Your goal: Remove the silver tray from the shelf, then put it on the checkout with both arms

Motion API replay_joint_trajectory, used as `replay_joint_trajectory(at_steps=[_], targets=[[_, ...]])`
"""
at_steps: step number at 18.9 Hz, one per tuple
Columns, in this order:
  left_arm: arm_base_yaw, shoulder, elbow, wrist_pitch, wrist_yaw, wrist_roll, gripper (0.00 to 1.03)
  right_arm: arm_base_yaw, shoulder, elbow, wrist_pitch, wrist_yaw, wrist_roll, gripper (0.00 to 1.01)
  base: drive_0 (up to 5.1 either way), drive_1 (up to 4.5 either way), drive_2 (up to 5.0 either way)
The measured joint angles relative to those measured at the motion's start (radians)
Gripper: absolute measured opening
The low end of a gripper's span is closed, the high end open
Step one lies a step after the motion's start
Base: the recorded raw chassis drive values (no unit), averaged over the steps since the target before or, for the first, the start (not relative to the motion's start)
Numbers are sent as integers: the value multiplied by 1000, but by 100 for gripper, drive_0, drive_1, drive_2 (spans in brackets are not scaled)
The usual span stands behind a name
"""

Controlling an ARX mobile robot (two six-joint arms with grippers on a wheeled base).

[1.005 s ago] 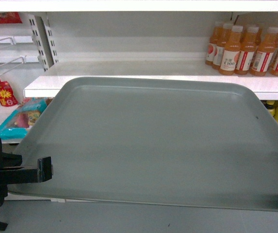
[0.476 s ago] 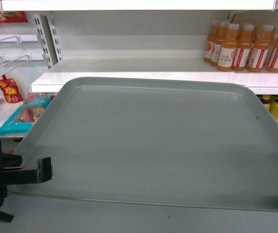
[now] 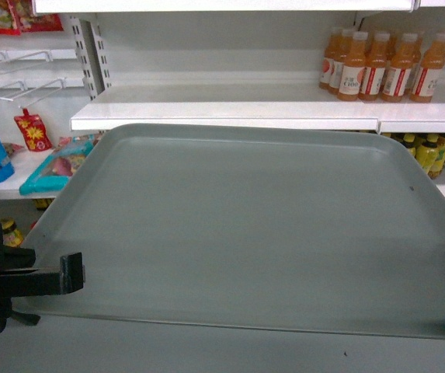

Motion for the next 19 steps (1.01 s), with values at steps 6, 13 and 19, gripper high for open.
replay_joint_trajectory(at_steps=[6, 13, 19], targets=[[1, 0, 0, -2, 0, 0, 3, 0, 0, 0, 0, 0, 0, 4, 6, -415, 427], [1, 0, 0, 0, 0, 0, 3, 0, 0, 0, 0, 0, 0, 4, 3, -418, 424], [1, 0, 0, 1, 0, 0, 3, 0, 0, 0, 0, 0, 0, 4, 6, -415, 428]])
